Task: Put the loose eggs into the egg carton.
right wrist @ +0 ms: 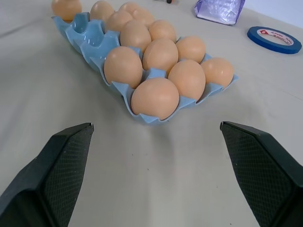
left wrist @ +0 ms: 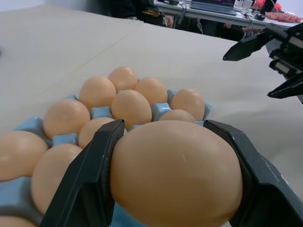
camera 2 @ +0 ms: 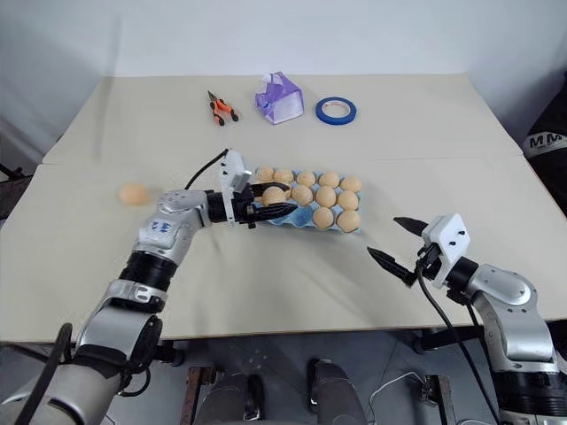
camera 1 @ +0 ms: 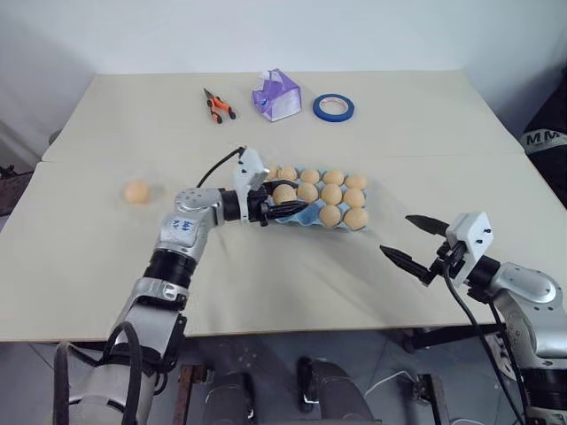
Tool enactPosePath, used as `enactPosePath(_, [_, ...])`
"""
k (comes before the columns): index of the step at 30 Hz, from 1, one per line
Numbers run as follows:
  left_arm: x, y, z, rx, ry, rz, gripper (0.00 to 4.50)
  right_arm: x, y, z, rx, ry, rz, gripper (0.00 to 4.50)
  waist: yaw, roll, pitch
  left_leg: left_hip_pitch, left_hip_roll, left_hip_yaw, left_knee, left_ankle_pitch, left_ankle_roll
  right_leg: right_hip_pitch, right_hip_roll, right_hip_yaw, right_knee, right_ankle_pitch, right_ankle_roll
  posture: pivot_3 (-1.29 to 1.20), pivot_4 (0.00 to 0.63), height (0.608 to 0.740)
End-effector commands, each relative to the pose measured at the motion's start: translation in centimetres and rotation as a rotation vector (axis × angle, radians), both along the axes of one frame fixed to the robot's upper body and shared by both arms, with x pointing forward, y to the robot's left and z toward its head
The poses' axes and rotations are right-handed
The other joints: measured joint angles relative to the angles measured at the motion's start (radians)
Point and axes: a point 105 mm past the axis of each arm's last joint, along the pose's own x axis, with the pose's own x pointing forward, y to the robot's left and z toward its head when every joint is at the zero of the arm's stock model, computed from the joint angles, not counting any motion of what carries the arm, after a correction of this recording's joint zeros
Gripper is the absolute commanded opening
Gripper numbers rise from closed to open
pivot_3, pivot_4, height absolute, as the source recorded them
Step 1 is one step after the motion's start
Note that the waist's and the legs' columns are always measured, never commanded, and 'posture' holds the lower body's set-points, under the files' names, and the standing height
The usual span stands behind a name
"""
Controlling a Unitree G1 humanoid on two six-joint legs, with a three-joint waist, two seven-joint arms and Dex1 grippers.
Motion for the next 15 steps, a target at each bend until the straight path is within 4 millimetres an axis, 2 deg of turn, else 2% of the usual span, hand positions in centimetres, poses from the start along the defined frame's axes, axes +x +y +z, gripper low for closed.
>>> enactPosePath(1, [0.5, -0.9, 1.3, -0.004, -0.053, -0.021, 2.40, -0.5, -0.2, 1.6, 0.005, -0.075, -0.015, 4.50, -0.001, 0.000, 0.000, 0.000, 0.000, 0.000, 0.000, 0.000, 0.000, 0.000, 0.000, 0.000, 0.000, 0.000, 0.000, 0.00, 0.150, 0.740])
enactPosePath(6, [0.9, -2.0, 1.4, -0.026, -0.045, -0.042, 2.40, -0.8, -0.3, 1.5, 0.007, -0.073, -0.032, 4.50, 0.000, 0.000, 0.000, 0.000, 0.000, 0.000, 0.000, 0.000, 0.001, 0.000, -0.001, 0.000, 0.000, 0.000, 0.001, 0.00, 0.150, 0.740])
enactPosePath(12, [1.0, -2.8, 1.5, -0.039, -0.031, -0.057, 4.30, -0.8, -0.4, 1.5, 0.006, -0.074, -0.038, 4.50, -0.001, 0.000, 0.000, 0.000, -0.001, 0.000, 0.000, 0.000, 0.001, 0.000, 0.000, 0.000, 0.000, 0.000, 0.001, 0.00, 0.150, 0.740])
enactPosePath(13, [1.0, -2.8, 1.5, -0.041, -0.031, -0.057, 4.47, -0.8, -0.4, 1.5, 0.006, -0.075, -0.038, 4.50, -0.001, 0.000, 0.000, 0.000, -0.001, 0.000, 0.000, 0.000, 0.001, 0.000, 0.000, 0.000, 0.000, 0.000, 0.001, 0.00, 0.150, 0.740])
enactPosePath(15, [1.0, -2.8, 1.5, -0.042, -0.034, -0.057, 4.47, -0.8, -0.4, 1.6, 0.007, -0.076, -0.038, 4.50, 0.000, 0.000, 0.000, 0.000, 0.000, 0.000, 0.000, 0.000, 0.001, 0.000, 0.000, 0.000, 0.000, 0.000, 0.001, 0.00, 0.150, 0.740])
